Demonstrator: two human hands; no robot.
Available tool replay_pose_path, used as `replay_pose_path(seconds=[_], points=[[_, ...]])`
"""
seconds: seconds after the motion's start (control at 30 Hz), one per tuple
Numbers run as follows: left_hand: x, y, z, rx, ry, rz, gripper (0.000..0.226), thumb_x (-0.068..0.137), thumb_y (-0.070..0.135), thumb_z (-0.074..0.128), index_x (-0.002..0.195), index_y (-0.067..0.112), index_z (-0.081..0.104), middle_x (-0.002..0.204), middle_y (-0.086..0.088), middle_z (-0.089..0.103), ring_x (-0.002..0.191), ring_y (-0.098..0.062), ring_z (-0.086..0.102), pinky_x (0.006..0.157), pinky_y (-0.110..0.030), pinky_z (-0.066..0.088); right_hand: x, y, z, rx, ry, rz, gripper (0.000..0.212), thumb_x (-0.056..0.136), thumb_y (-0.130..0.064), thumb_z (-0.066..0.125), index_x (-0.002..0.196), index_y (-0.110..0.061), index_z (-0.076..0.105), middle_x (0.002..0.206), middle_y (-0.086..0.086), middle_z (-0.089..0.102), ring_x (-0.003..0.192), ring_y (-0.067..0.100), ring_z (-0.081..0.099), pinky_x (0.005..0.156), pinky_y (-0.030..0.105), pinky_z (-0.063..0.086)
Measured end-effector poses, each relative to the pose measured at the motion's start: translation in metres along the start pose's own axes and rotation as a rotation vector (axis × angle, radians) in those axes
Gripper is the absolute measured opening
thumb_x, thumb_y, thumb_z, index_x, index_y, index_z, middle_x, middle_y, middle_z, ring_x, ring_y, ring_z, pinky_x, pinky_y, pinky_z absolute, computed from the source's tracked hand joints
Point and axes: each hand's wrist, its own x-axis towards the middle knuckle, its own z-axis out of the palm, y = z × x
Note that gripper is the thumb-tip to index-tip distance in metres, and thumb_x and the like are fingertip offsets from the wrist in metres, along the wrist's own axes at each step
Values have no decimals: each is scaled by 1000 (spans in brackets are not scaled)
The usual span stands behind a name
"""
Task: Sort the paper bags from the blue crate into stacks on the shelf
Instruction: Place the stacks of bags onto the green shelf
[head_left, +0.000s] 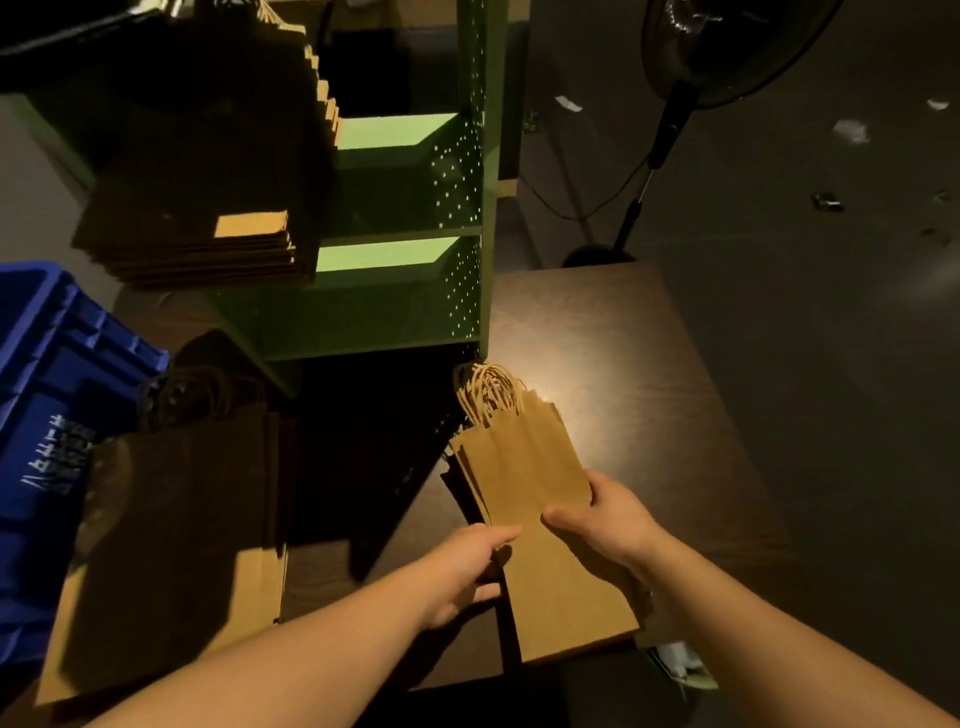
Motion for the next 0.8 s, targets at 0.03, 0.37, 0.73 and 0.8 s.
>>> replay_pose_path(seconds=[0.03,0.37,0.73,0.8], points=[[-3,3,-7,37,6,40,44,94,44,69,133,24,61,130,-3,69,117,-21,63,104,-42,51,-1,-2,0,-43,-1,-22,45,86,-42,78,122,-30,56,111,-8,67,100,12,67,85,31,58],[-48,28,-103,826,584,494,149,54,67,90,163,18,1,164,-3,9,156,-27,7,125,-43,20,-19,-50,10,-904,97,-518,18,94,-36,65,107,-33,53,94,-6,65,89,19,60,73,36,53],[-27,32,-119,1195,252,810,132,67,67,83,159,45,-9,170,10,6,155,-15,4,127,-41,7,-15,-28,34,-1012,113,-677,60,84,-54,63,135,-27,46,130,-3,51,118,22,47,107,40,41],[-26,30,-119,1177,216,825,114,71,58,84,157,46,9,157,10,40,148,-15,35,121,-35,31,-19,-24,28,-980,109,-642,74,83,-59,62,146,-28,38,138,-4,49,125,22,46,113,41,37]])
